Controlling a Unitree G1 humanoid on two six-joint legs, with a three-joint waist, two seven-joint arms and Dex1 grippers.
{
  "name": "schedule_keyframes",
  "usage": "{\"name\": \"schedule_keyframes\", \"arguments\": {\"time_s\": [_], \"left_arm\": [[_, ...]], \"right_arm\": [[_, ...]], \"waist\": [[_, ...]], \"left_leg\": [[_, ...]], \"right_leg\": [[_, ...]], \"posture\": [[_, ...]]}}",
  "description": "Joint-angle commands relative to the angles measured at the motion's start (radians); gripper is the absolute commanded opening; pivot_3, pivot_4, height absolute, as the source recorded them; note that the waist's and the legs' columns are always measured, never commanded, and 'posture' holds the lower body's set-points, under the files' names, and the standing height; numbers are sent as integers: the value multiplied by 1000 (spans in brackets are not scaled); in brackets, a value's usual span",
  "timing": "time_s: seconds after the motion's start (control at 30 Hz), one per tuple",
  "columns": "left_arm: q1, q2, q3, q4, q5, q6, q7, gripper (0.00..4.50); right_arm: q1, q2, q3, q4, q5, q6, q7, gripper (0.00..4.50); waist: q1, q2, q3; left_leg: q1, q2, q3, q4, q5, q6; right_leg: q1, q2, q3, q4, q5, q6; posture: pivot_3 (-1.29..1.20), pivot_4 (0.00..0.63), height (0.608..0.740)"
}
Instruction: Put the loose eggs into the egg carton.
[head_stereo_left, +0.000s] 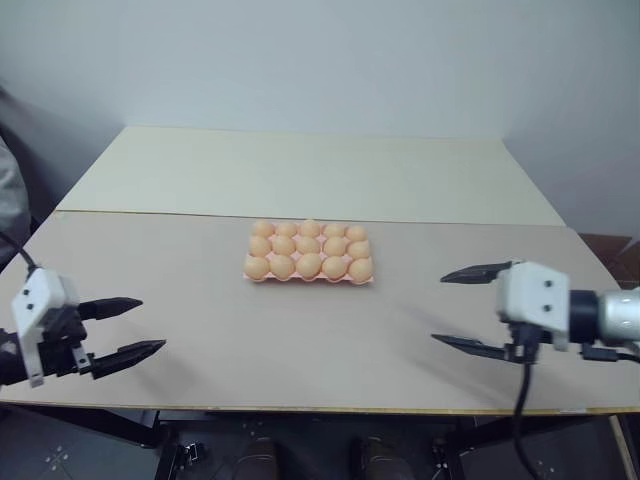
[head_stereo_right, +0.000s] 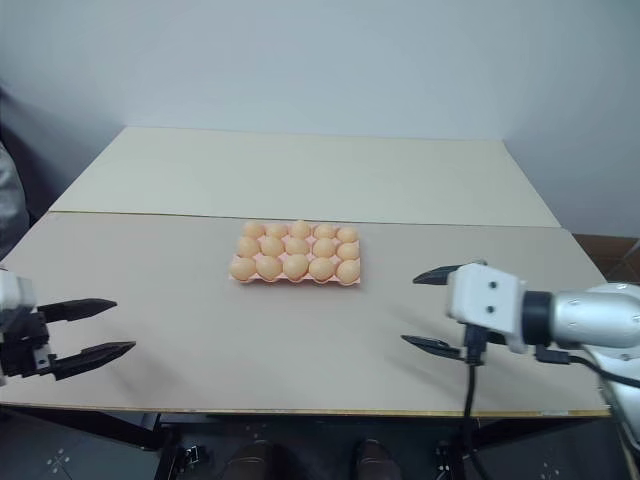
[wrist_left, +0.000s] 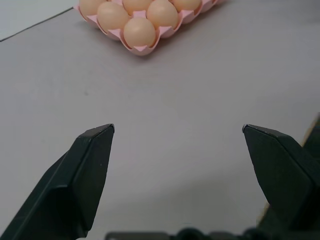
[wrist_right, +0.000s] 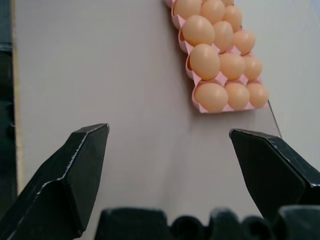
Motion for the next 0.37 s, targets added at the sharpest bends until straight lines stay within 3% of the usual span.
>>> {"name": "schedule_keyframes", "arguments": {"time_s": [0.03, 0.37], "left_arm": [[44, 11, 139, -110, -71, 74, -17, 4474], [108, -6, 219, -199, -148, 196, 36, 4474]], "right_arm": [[17, -52, -89, 56, 42, -14, 77, 4500], [1, -100, -68, 137, 28, -68, 97, 4500]], "waist": [[-2, 0, 0], [-3, 2, 1]], "left_leg": [[0, 0, 0, 0, 0, 0], [0, 1, 1, 0, 0, 0]], "right_leg": [[0, 0, 0, 0, 0, 0], [-2, 2, 0, 0, 0, 0]], "posture": [[0, 150, 740], [0, 150, 740]]}}
